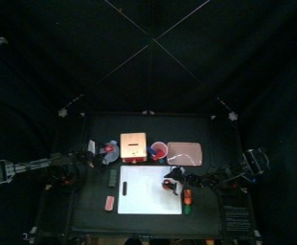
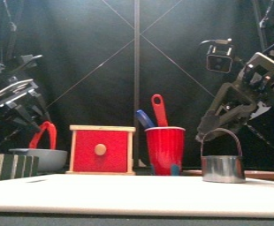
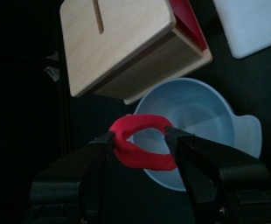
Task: Get the cutter from the drawer then cut the dough then place the extra dough in the bowl
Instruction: Place the extra dough in the bowl
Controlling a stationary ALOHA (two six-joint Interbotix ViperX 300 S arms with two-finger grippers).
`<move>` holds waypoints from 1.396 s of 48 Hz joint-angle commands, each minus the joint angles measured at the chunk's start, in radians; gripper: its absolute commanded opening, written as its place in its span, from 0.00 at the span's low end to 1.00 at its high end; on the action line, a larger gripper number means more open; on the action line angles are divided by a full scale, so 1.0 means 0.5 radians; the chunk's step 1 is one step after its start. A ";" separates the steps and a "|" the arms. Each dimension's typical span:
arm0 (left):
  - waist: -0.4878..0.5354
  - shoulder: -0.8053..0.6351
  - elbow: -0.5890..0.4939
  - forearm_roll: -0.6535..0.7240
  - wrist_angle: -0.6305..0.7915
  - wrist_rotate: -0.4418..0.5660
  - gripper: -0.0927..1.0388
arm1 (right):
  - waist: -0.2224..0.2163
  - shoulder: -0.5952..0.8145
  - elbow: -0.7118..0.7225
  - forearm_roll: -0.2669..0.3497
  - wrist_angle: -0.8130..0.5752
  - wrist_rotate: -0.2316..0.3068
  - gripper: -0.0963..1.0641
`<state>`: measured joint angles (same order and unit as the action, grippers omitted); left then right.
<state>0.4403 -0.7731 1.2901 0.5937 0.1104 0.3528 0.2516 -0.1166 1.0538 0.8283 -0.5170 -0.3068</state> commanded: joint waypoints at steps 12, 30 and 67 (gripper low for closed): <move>-0.083 0.000 -0.095 0.003 0.015 0.000 0.85 | -0.009 -0.031 -0.037 -0.003 -0.003 -0.003 0.79; -0.129 -0.037 -0.052 -0.055 0.101 0.000 0.84 | -0.015 -0.025 -0.037 -0.003 0.025 -0.003 0.79; -0.144 -0.055 -0.034 -0.163 0.092 -0.003 0.84 | -0.031 -0.018 -0.092 -0.040 0.025 -0.003 0.79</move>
<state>0.3712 -0.7992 1.2870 0.5200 0.1626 0.3513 0.2408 -0.1104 1.0247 0.8115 -0.5016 -0.3083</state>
